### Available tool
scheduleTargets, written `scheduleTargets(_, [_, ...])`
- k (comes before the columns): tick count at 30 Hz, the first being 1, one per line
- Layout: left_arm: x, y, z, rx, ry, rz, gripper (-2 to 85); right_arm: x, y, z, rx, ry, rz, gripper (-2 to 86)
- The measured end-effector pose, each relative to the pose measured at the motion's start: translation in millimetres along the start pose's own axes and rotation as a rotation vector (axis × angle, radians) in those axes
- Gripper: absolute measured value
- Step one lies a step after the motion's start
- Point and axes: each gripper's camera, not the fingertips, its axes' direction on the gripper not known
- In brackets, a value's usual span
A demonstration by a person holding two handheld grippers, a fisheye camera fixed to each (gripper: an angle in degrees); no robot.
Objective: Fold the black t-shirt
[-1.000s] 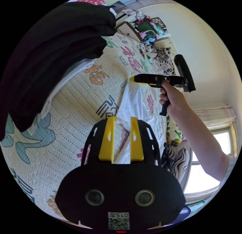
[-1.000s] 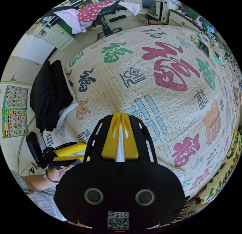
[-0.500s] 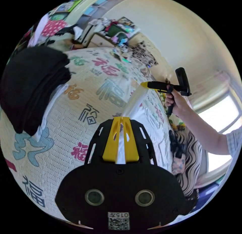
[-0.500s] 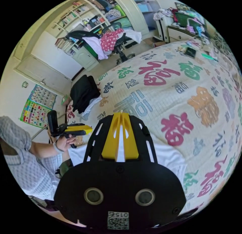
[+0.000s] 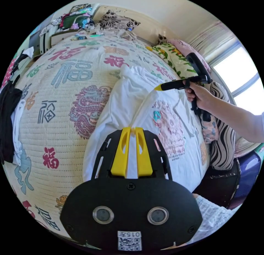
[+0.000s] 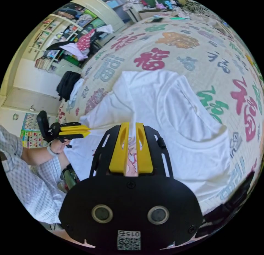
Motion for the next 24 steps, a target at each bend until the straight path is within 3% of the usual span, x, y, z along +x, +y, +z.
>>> scheduleTargets(3, [13.4,-3.2,-3.5,-0.017,0.007,0.068,4.1,4.9,8.5,-16.8,0.034,0.096,0.036,5.9])
scheduleTargets(8, [36.7,-27.4,-6.2,0.026,-0.054,0.193,4.1,-13.5,-4.3,-38.7,0.111,0.051,-0.067,1.7])
scheduleTargets(15, [47.0,-41.0,42.0,-0.118,0.017,0.240,2.3,-23.5,-14.1,11.5,-0.210,0.103,-0.104,-0.4])
scheduleTargets(19, [56.9,-40.1,41.8,-0.122,0.073,0.260,1.4,-18.5,13.0,-13.0,-0.251,0.113,-0.072,-0.2])
scheduleTargets(24, [43.7,-61.3,24.5,0.021,0.047,0.140,1.6,-16.8,-9.3,-58.5,-0.096,0.142,-0.057,1.8])
